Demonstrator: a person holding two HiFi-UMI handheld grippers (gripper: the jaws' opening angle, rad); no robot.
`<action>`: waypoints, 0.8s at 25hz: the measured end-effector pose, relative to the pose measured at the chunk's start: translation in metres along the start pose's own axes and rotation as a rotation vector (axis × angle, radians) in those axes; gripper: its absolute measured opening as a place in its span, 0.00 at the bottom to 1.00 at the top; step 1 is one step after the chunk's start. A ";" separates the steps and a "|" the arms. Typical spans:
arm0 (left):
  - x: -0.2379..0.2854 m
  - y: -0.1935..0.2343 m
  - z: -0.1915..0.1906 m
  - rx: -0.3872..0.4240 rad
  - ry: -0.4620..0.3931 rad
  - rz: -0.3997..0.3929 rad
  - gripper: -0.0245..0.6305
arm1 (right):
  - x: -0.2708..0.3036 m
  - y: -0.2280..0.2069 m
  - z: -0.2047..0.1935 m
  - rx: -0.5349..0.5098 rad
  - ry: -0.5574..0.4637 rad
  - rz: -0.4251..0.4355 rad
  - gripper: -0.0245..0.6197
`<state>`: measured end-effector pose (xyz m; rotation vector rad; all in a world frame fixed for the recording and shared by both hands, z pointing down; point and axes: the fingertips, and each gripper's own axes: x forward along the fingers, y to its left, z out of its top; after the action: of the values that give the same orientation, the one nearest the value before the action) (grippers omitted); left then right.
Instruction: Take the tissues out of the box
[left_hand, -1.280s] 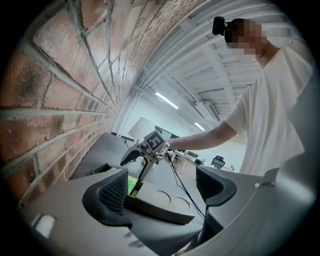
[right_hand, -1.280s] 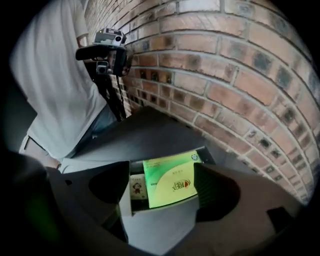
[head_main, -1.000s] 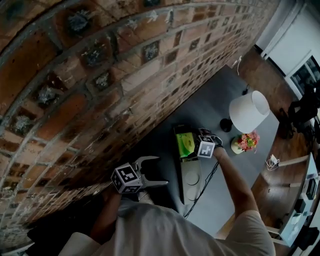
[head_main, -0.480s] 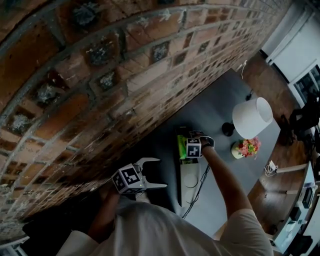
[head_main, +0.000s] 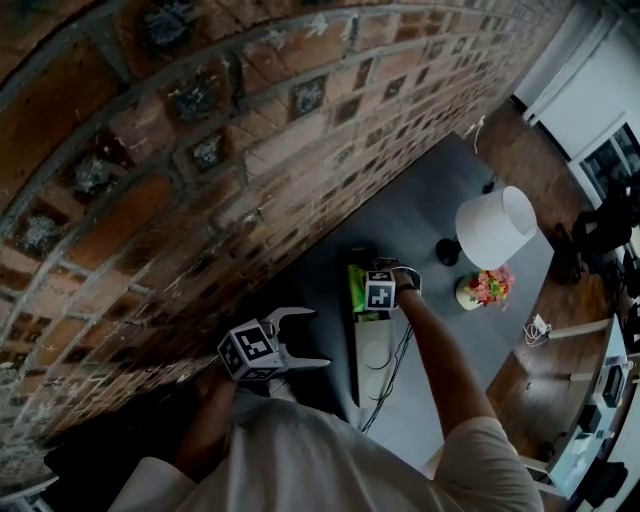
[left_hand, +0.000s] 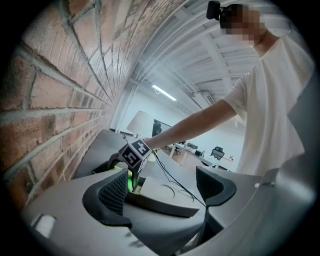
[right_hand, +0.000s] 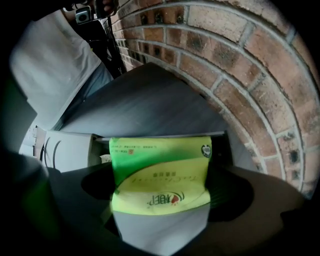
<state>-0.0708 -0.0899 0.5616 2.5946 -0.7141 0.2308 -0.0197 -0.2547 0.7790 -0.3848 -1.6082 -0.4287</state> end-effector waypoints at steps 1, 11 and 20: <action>-0.001 -0.001 0.001 0.003 0.000 -0.003 0.66 | -0.003 0.000 0.000 0.010 -0.002 -0.006 0.88; 0.005 -0.012 0.018 0.011 -0.056 -0.044 0.66 | -0.075 0.007 -0.007 0.177 -0.172 -0.204 0.86; 0.051 -0.038 0.053 0.142 -0.037 -0.145 0.66 | -0.230 0.022 -0.043 0.644 -0.681 -0.652 0.87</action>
<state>-0.0053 -0.1072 0.5142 2.7785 -0.5361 0.1957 0.0465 -0.2543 0.5533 0.5675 -2.4189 -0.2391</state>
